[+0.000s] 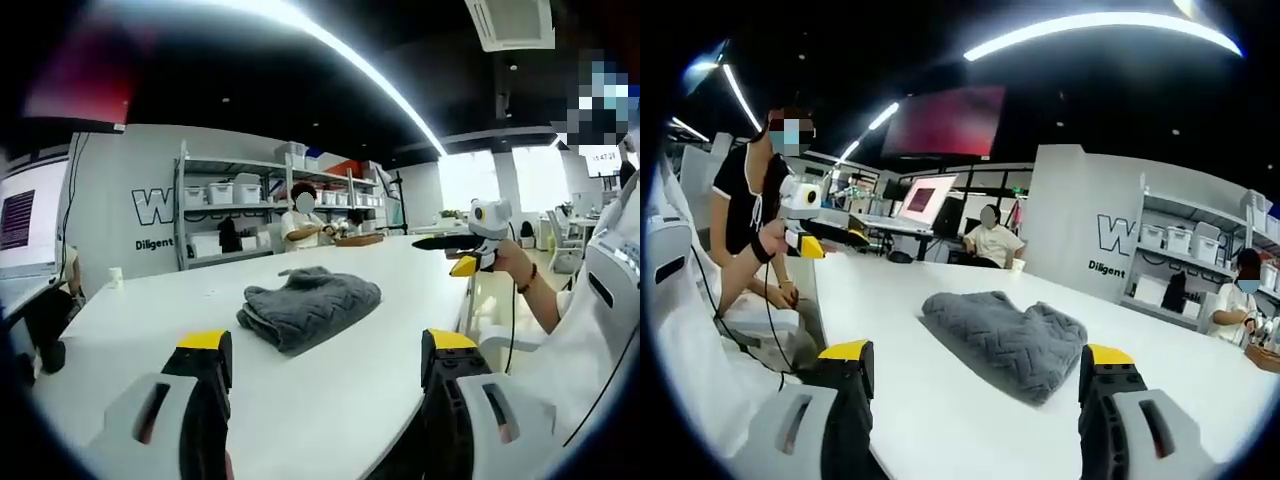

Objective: Open the folded towel by lifting each exposed corner and separating the folded layers until the towel lies flat within the target outline without major curled edges

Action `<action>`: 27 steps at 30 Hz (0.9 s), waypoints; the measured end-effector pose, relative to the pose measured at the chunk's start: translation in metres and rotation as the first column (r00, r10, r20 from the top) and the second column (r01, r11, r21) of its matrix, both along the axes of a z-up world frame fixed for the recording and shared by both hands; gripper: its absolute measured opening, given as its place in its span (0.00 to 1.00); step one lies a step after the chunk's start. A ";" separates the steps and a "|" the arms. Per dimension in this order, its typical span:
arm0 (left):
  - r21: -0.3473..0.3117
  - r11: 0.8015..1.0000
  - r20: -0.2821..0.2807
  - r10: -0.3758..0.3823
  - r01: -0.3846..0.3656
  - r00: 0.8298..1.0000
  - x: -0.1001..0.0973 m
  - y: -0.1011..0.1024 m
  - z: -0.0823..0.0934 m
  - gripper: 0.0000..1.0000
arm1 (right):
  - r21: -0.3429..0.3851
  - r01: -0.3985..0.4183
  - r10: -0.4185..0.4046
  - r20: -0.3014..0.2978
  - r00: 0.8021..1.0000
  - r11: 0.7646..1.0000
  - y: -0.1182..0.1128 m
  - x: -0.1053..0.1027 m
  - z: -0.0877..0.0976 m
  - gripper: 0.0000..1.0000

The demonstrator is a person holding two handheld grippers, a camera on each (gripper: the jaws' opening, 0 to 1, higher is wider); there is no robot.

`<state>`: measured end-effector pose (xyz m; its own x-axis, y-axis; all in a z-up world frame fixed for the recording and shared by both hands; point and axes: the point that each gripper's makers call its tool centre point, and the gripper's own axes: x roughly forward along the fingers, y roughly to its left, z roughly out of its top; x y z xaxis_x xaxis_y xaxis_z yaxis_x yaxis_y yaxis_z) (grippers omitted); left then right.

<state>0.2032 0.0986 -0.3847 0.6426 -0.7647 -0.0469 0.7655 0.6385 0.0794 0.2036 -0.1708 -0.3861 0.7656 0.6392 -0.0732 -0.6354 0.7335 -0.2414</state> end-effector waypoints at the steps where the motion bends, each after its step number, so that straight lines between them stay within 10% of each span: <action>1: -0.001 1.000 -0.001 0.000 0.000 1.000 0.000 0.000 0.000 0.75 | 0.000 0.001 -0.001 0.000 1.000 1.000 0.000 0.000 0.000 0.84; 27: -0.006 1.000 -0.007 -0.018 0.018 1.000 0.001 -0.009 -0.002 0.75 | -0.005 -0.003 0.003 0.013 1.000 1.000 0.003 0.000 0.005 0.83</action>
<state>0.2039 0.0899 -0.3867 0.6286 -0.7763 -0.0466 0.7773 0.6252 0.0703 0.2036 -0.1678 -0.3815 0.7645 0.6411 -0.0669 -0.6345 0.7302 -0.2534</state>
